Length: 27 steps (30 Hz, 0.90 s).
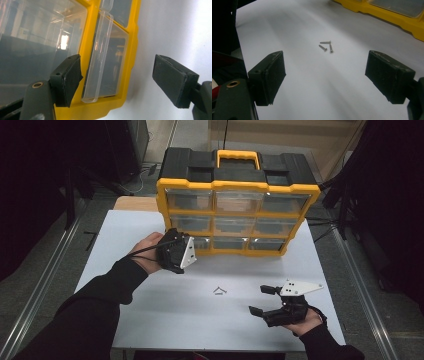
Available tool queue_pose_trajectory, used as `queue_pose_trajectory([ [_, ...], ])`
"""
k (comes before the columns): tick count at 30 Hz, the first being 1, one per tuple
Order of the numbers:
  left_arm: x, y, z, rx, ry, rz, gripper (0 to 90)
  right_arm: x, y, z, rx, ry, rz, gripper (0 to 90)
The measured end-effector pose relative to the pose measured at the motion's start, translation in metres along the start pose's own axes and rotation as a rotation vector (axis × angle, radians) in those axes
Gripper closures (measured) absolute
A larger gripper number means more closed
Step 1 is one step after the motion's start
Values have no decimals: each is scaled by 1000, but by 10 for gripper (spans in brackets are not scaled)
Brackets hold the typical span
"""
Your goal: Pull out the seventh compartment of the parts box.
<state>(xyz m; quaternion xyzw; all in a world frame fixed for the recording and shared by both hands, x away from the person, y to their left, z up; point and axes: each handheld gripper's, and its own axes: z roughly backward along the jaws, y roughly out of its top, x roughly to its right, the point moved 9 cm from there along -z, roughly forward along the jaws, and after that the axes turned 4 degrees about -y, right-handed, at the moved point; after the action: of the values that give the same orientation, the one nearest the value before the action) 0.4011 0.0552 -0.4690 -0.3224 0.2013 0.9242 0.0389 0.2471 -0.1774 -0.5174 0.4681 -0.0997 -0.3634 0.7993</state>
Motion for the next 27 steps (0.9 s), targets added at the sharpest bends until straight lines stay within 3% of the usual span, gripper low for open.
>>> queue_pose_trajectory([
  [8,-1,3,-2,-29,-7,-71,230,0,0,0,-2,-2,-1,177],
  [10,0,4,-3,-24,-11,-87,307,0,0,0,-1,-4,-6,177],
  [22,-1,9,-17,-40,-25,-80,314,2,-1,1,-4,-14,-3,180],
  [24,-2,9,-18,-42,-16,-81,364,3,-1,1,-5,-15,-4,180],
  [27,-6,10,-20,-56,-3,-88,363,2,-1,1,0,-14,-7,180],
])
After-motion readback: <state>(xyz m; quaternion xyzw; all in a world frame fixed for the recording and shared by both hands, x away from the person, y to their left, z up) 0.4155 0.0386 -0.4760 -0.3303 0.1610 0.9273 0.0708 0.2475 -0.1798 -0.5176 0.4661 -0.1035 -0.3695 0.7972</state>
